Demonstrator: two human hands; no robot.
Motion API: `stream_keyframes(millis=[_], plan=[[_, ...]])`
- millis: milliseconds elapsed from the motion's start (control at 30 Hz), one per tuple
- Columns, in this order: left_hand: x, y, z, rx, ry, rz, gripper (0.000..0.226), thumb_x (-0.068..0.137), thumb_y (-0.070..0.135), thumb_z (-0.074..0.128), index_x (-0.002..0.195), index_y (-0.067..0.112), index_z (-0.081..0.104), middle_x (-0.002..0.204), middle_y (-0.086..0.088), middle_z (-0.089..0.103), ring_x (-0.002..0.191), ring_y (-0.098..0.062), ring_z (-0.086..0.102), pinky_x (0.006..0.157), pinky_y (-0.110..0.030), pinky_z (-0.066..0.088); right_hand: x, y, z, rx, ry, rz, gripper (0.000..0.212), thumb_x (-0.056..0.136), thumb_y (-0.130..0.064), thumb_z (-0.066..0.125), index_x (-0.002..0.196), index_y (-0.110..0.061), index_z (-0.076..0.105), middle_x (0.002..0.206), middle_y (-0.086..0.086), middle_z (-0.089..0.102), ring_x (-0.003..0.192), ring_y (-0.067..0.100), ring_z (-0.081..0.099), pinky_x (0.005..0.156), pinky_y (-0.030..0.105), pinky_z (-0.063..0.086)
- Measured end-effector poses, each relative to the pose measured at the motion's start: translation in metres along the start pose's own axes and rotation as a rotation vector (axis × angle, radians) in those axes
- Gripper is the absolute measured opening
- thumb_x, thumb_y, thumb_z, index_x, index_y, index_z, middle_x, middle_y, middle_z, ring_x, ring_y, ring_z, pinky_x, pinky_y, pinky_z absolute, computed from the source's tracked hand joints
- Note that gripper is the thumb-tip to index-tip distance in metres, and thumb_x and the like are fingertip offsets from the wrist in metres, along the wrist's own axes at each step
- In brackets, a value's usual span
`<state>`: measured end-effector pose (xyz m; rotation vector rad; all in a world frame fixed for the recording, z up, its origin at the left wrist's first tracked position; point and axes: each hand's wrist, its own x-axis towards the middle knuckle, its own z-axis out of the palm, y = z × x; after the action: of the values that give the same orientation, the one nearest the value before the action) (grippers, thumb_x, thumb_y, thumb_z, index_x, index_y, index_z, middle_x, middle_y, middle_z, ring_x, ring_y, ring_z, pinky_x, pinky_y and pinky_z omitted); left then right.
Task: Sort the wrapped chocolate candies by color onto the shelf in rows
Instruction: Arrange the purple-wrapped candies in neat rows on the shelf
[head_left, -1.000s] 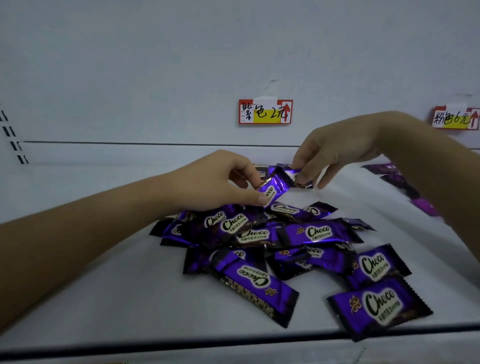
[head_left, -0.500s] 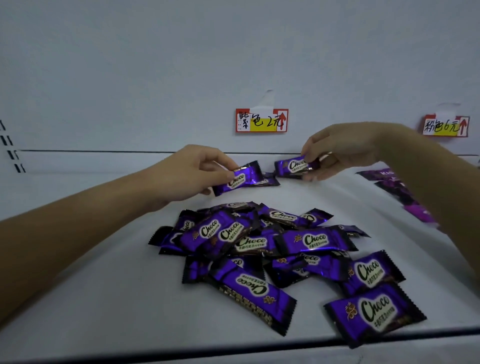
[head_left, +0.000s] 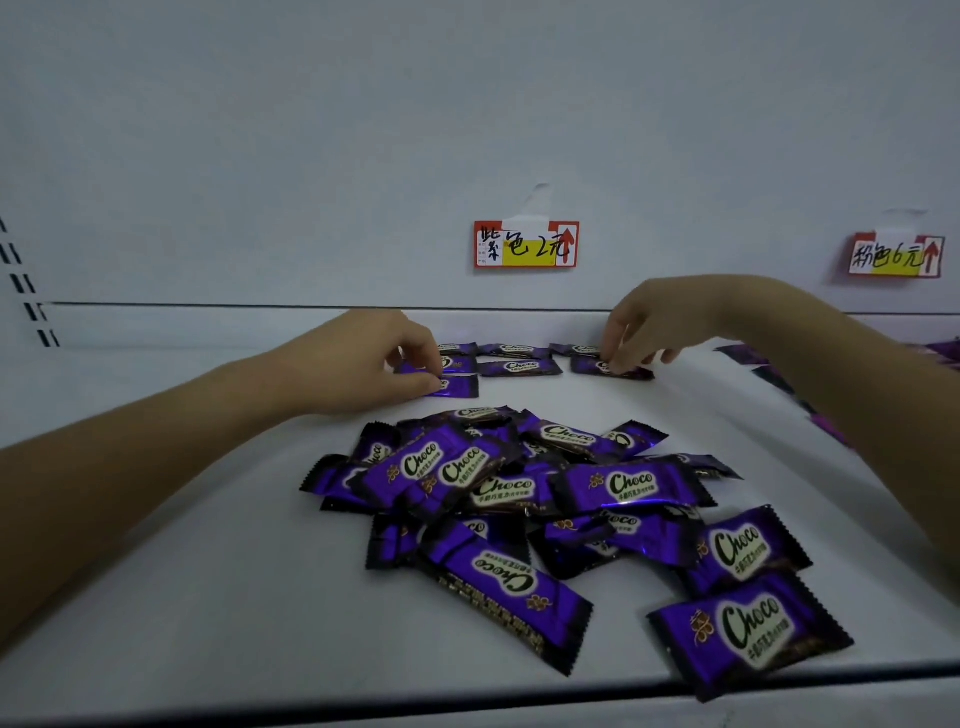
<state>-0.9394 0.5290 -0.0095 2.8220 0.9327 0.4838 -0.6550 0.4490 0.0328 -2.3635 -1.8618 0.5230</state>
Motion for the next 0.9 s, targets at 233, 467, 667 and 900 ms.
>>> stream_keyframes(millis=[233,467,667,900], plan=[[0.004,-0.011,0.003,0.115,0.038,0.045,0.02,0.09,0.039,0.057,0.102,0.029,0.069,0.101,0.009,0.059,0.091,-0.006,0.052,0.082,-0.025,0.042,0.002,-0.008,0.007,-0.077,0.141,-0.131,0.016,0.083,-0.026,0.068,0.099,-0.022,0.07,0.093,-0.009,0.068,0.09,0.012,0.06,0.085,0.028,0.047],[0.004,-0.011,0.007,0.075,-0.033,0.048,0.028,0.095,0.038,0.049,0.118,0.03,0.062,0.112,0.014,0.057,0.101,-0.003,0.052,0.091,-0.025,0.044,0.004,-0.017,0.016,-0.158,0.134,-0.179,0.024,0.092,-0.026,0.055,0.112,-0.02,0.066,0.112,-0.002,0.066,0.102,0.016,0.058,0.092,0.028,0.043],[0.005,-0.011,0.009,0.096,-0.017,0.051,0.028,0.095,0.04,0.048,0.119,0.031,0.062,0.11,0.016,0.055,0.101,-0.003,0.052,0.091,-0.027,0.044,0.006,-0.028,0.027,-0.15,0.091,-0.34,0.031,0.096,-0.031,0.049,0.125,-0.031,0.059,0.134,-0.008,0.053,0.122,0.013,0.047,0.106,0.031,0.033],[0.005,-0.009,0.009,0.121,-0.005,0.053,0.028,0.095,0.04,0.048,0.118,0.031,0.061,0.113,0.014,0.056,0.1,-0.004,0.051,0.091,-0.032,0.046,0.01,-0.029,0.035,-0.229,0.188,-0.369,0.03,0.095,-0.032,0.051,0.122,-0.027,0.061,0.128,-0.005,0.056,0.118,0.014,0.049,0.101,0.028,0.036]])
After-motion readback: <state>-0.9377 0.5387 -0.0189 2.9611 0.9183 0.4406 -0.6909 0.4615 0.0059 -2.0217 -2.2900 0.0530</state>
